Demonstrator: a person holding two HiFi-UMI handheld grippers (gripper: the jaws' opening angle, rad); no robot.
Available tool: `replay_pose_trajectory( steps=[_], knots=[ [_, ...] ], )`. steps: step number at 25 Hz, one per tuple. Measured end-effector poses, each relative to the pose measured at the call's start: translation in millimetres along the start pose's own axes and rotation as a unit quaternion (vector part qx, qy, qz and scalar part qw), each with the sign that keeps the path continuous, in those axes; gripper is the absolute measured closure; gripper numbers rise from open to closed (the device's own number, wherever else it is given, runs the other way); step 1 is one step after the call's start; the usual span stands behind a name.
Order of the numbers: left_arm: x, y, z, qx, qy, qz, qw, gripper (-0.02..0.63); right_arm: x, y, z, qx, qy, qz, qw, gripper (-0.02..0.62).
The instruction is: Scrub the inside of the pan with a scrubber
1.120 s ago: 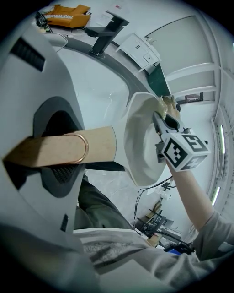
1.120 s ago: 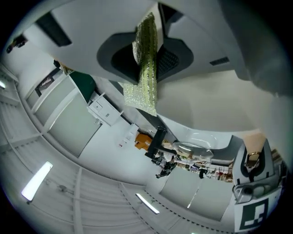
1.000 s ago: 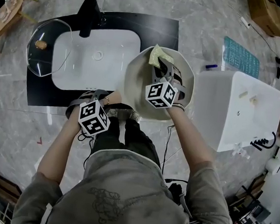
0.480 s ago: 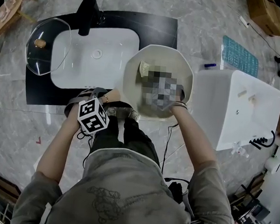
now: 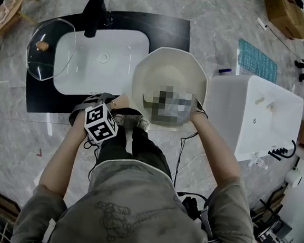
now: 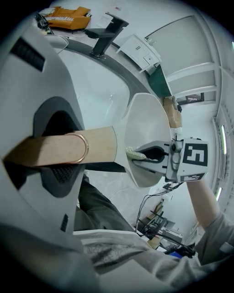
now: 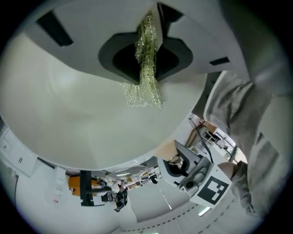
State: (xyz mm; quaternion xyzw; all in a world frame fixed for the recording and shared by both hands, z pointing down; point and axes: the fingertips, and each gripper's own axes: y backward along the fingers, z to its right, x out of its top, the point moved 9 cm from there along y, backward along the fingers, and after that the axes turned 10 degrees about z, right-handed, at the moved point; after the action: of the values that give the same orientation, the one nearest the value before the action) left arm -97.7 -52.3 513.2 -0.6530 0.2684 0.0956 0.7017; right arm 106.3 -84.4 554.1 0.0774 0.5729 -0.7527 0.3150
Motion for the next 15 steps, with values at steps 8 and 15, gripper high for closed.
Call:
replay_pose_trajectory(
  steps=[8,15],
  knots=[
    [-1,-1,1,0.002,0.001,0.001,1.0000,0.474,-8,20,-33,0.141,-0.101,-0.027,0.984,0.512],
    [1,-2,0,0.003,0.002,0.001,1.0000,0.474,-4,62,-47,0.232,-0.134,-0.002,0.964,0.515]
  ],
)
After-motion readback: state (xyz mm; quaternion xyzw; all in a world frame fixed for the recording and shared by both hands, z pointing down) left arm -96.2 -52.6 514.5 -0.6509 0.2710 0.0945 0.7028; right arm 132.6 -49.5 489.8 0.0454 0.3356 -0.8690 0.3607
